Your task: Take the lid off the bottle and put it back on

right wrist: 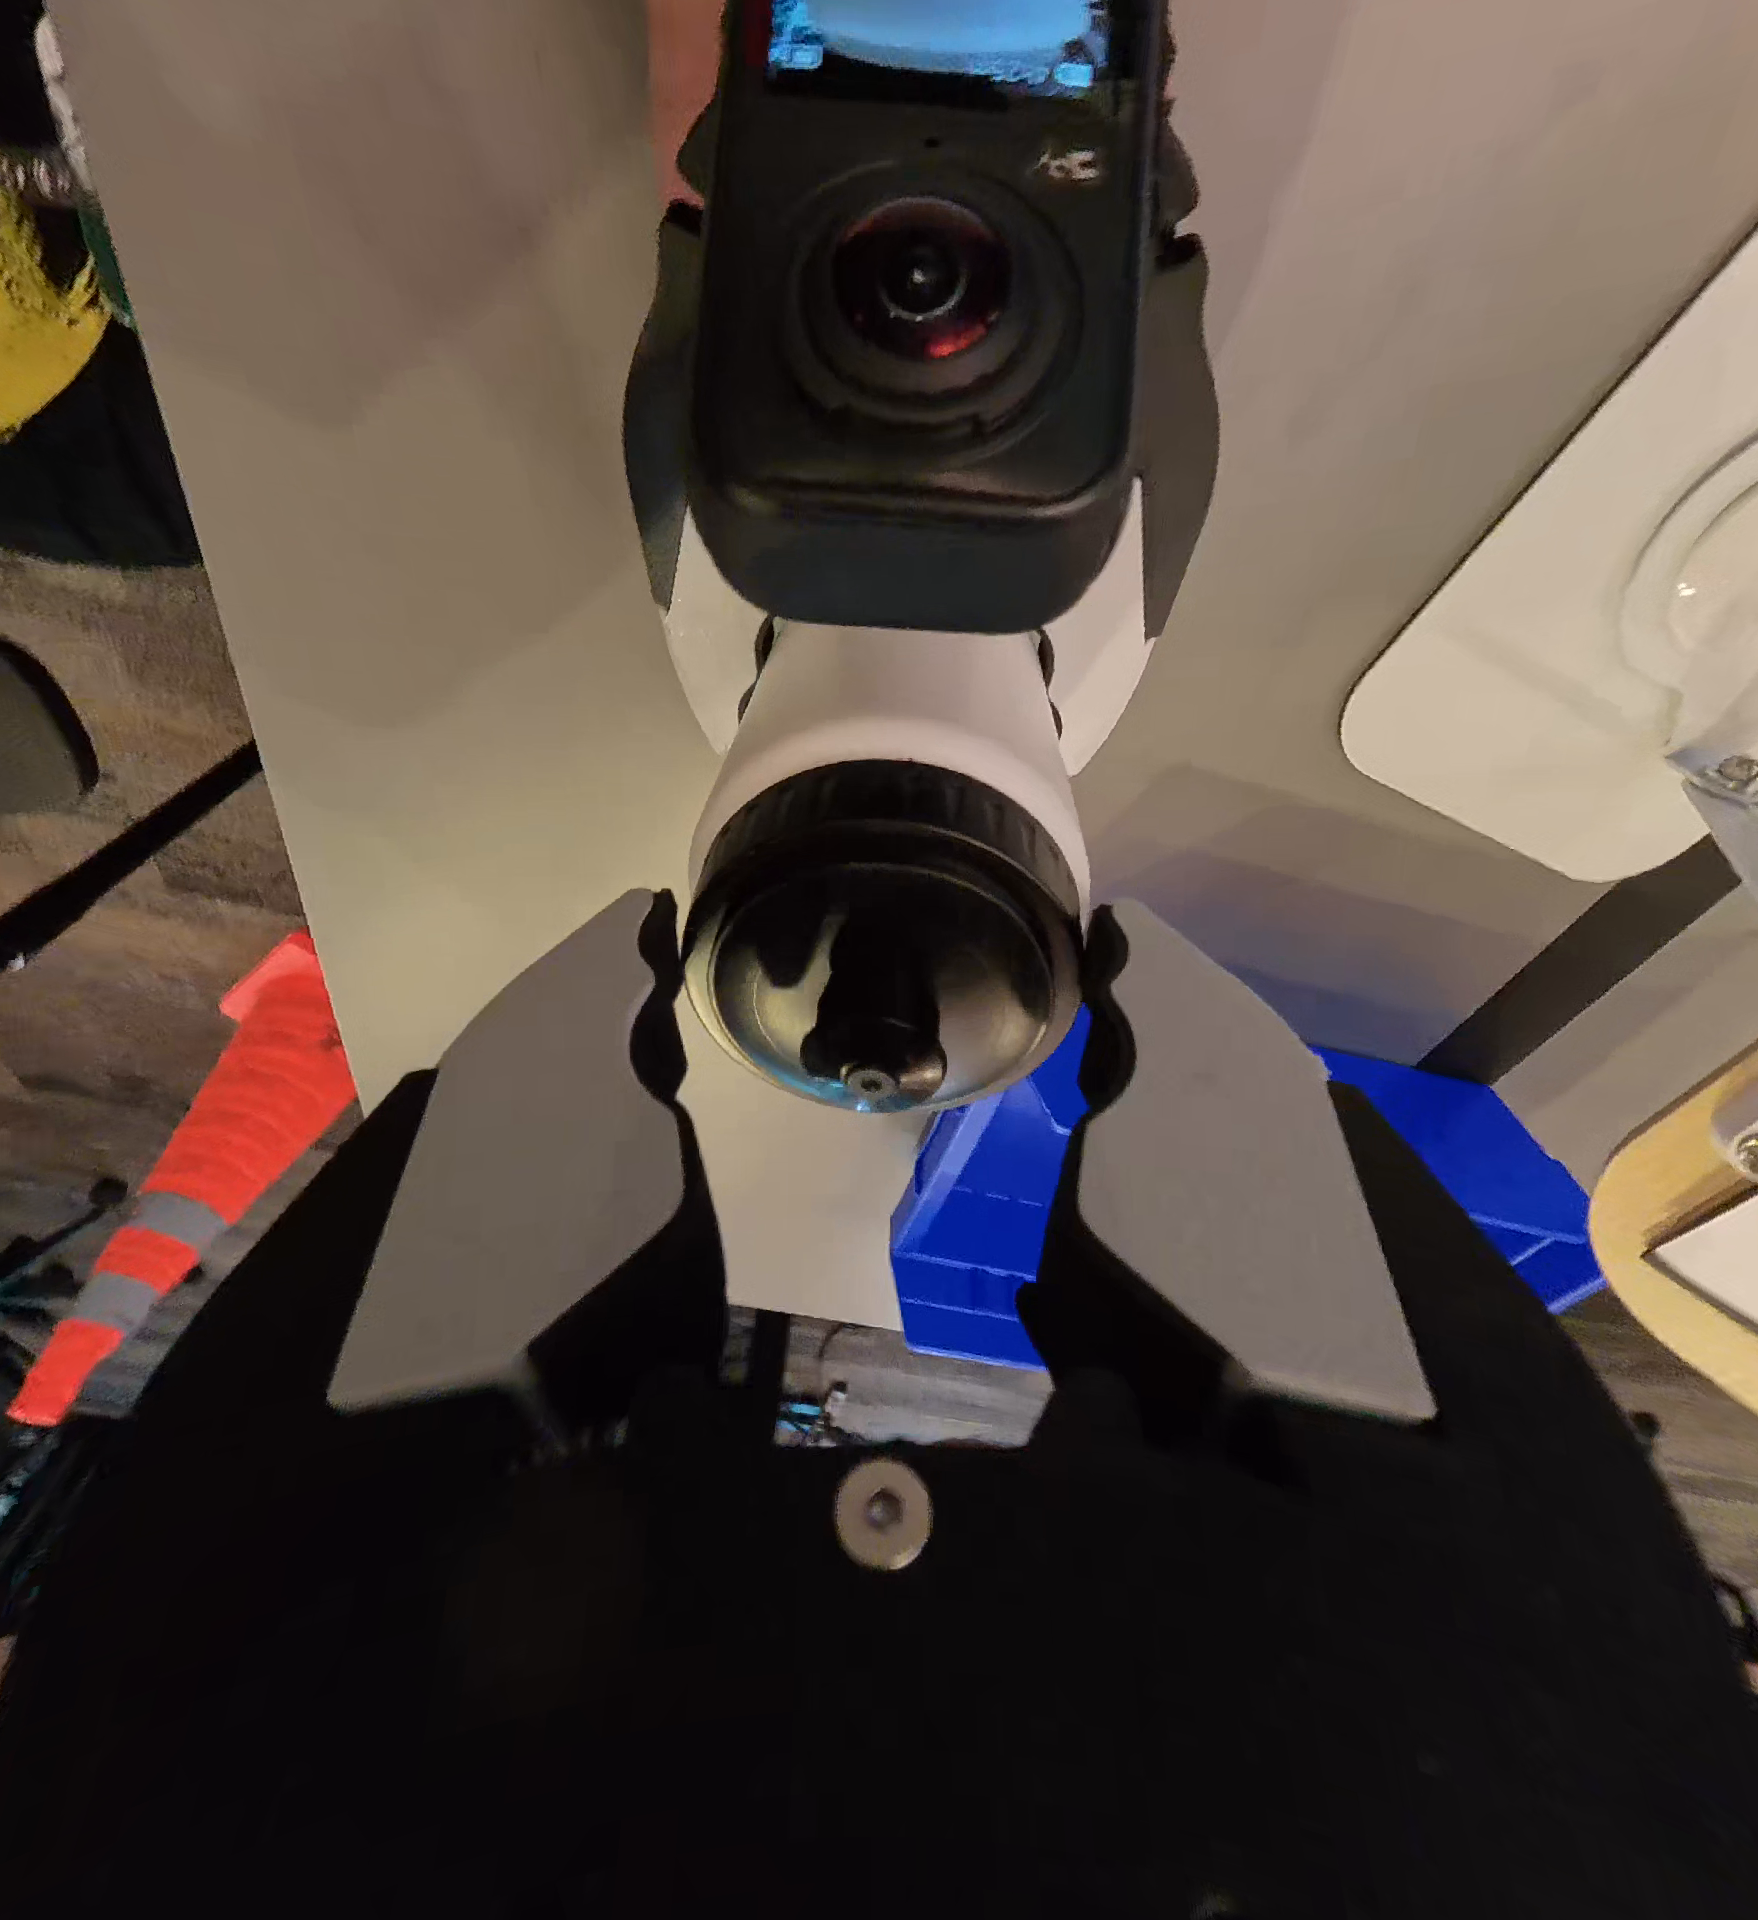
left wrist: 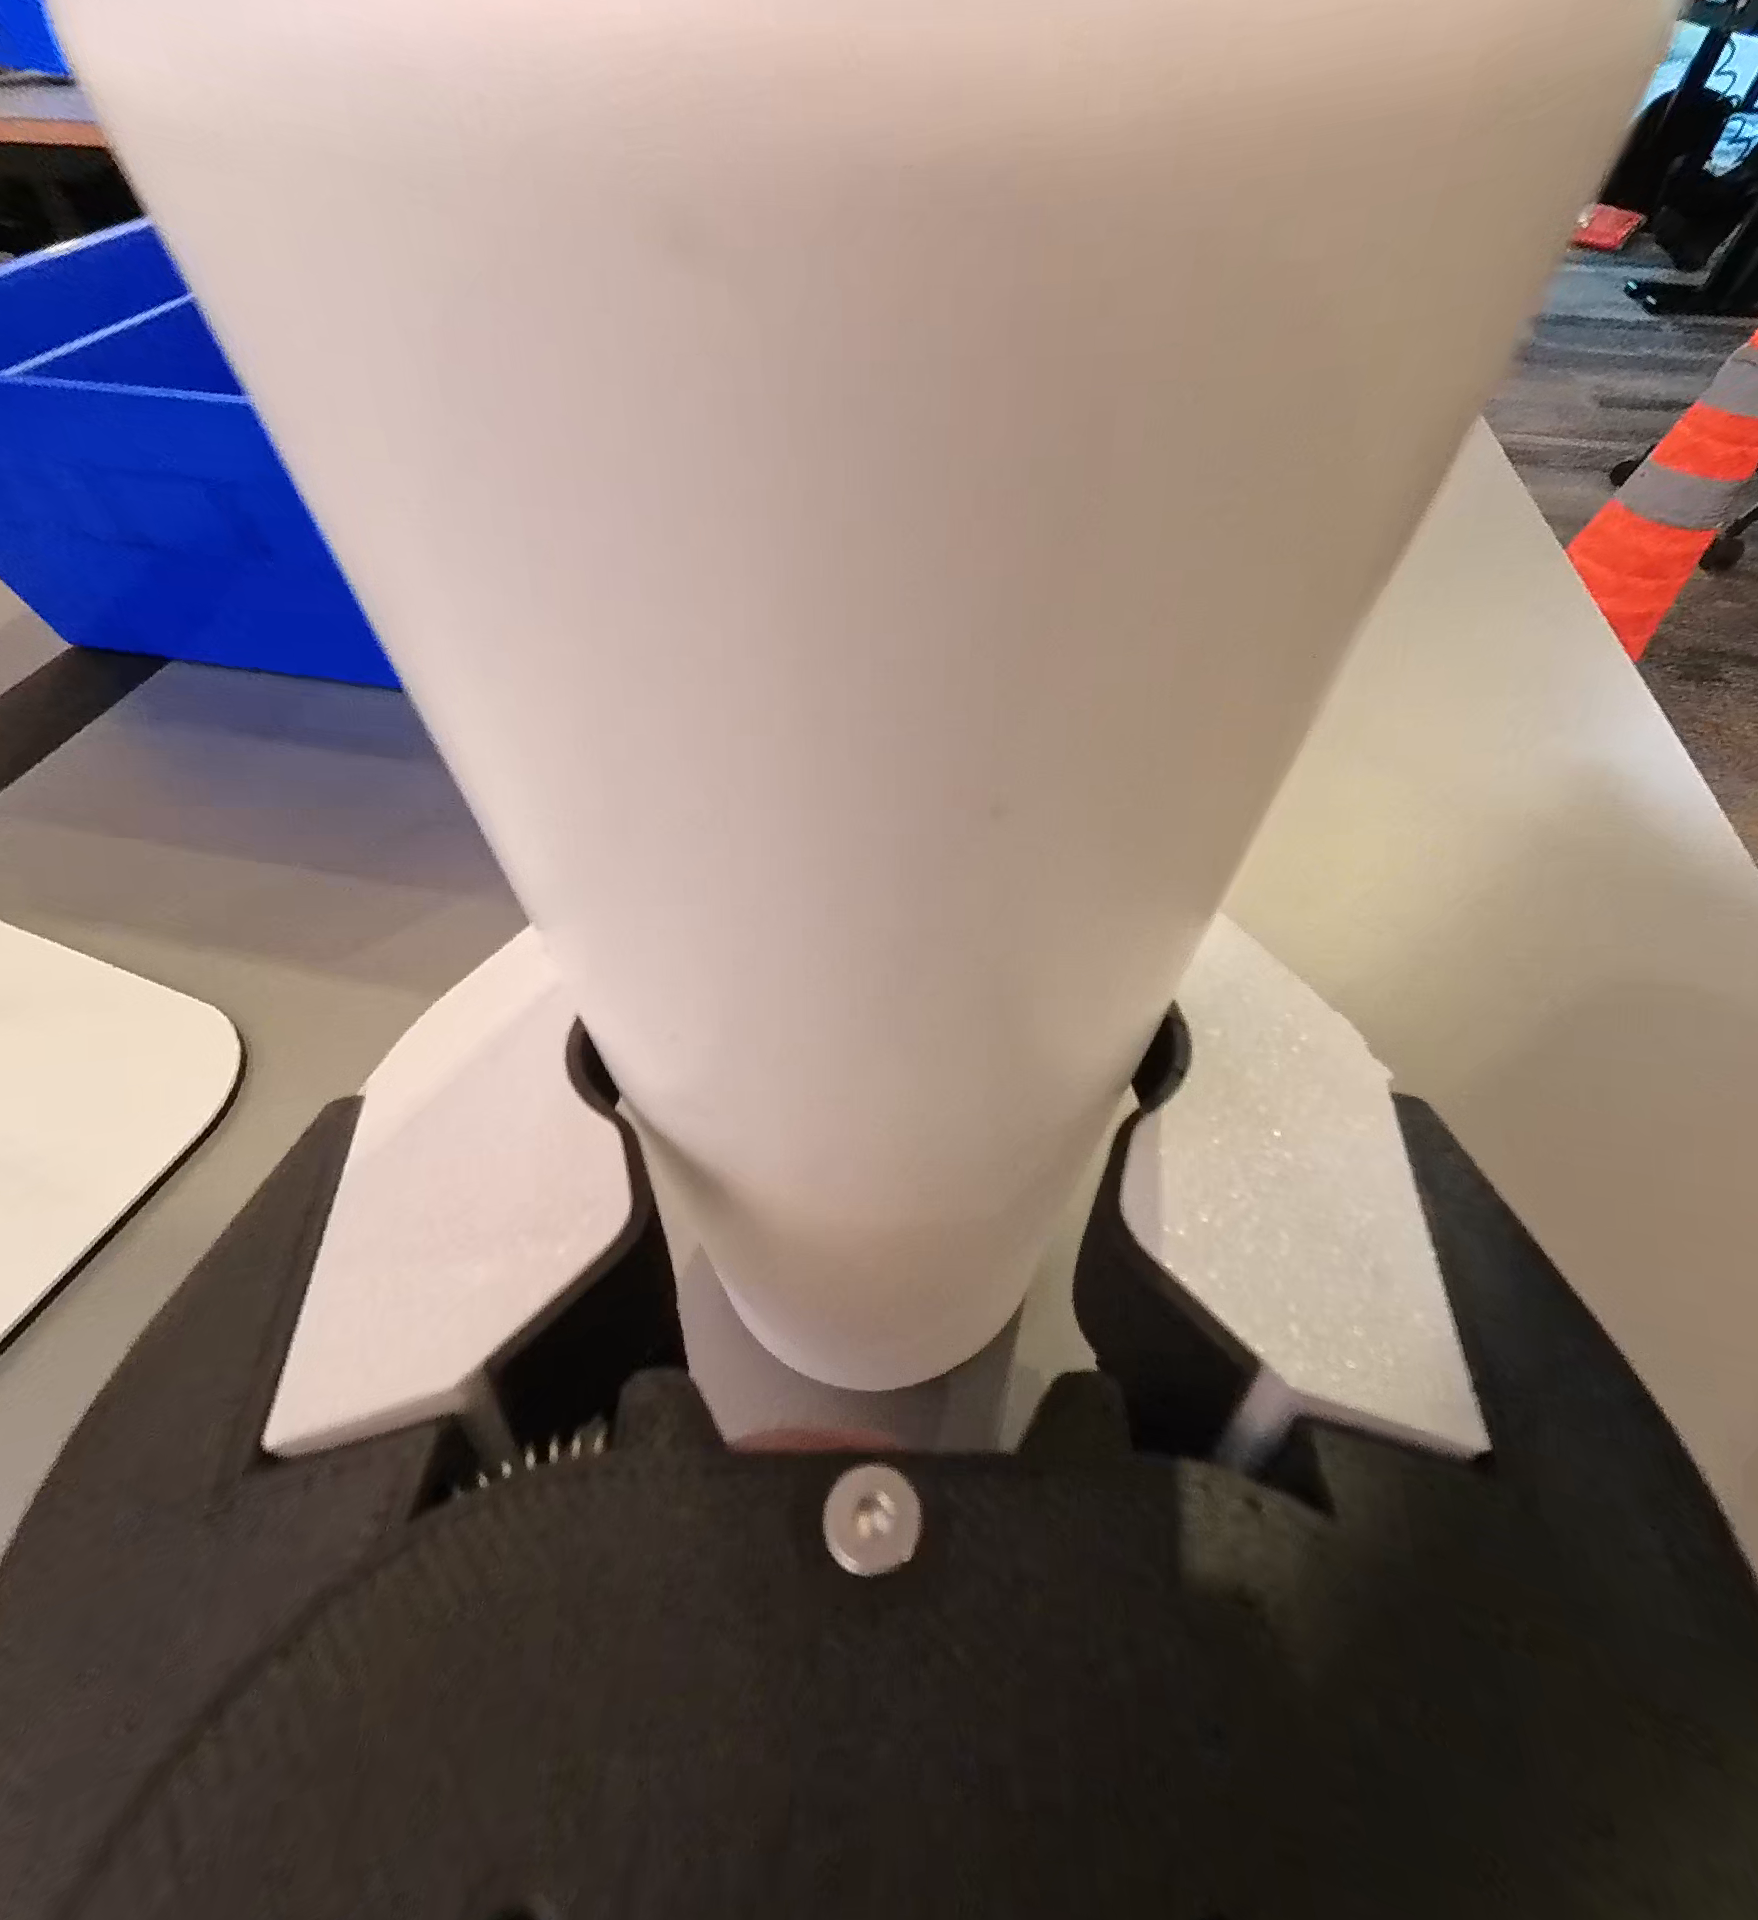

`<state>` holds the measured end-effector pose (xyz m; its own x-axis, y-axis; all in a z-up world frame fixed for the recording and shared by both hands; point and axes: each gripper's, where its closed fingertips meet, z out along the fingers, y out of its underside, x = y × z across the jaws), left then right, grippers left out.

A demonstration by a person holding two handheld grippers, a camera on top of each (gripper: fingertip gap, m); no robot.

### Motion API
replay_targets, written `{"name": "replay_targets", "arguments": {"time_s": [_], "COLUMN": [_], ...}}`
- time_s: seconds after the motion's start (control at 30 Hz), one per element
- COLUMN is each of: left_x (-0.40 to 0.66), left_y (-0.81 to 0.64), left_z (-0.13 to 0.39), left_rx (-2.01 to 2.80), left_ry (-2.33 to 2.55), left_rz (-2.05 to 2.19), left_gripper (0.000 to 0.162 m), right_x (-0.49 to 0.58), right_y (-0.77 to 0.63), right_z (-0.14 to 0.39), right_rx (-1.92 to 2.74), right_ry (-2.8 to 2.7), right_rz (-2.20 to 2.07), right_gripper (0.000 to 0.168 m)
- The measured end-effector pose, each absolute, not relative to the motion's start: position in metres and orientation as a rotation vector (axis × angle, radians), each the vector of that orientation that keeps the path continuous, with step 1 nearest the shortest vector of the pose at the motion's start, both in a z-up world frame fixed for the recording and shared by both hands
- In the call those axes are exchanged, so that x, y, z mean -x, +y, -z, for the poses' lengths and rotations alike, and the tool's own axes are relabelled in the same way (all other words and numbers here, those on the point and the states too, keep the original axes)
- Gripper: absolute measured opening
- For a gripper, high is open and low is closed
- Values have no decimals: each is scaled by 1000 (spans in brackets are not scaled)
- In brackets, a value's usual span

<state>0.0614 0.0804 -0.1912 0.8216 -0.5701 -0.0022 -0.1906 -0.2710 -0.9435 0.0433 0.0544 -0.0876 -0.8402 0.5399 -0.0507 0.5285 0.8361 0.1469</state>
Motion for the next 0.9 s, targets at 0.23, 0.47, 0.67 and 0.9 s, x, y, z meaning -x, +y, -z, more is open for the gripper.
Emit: {"name": "replay_targets", "arguments": {"time_s": [0.23,0.47,0.67,0.9], "left_x": [-61,-60,-59,-60], "left_y": [81,81,81,82], "left_z": [191,191,192,192], "left_rx": [1837,1841,1839,1834], "left_ry": [578,579,574,592], "left_rz": [395,392,394,396], "left_gripper": [97,97,96,95], "right_x": [-44,-45,-44,-47], "right_y": [62,54,54,58], "right_z": [78,87,87,87], "right_rx": [-1405,-1607,-1488,-965], "right_ry": [2787,2611,2662,2865], "right_rz": [-50,162,108,-83], "right_gripper": [86,75,74,74]}}
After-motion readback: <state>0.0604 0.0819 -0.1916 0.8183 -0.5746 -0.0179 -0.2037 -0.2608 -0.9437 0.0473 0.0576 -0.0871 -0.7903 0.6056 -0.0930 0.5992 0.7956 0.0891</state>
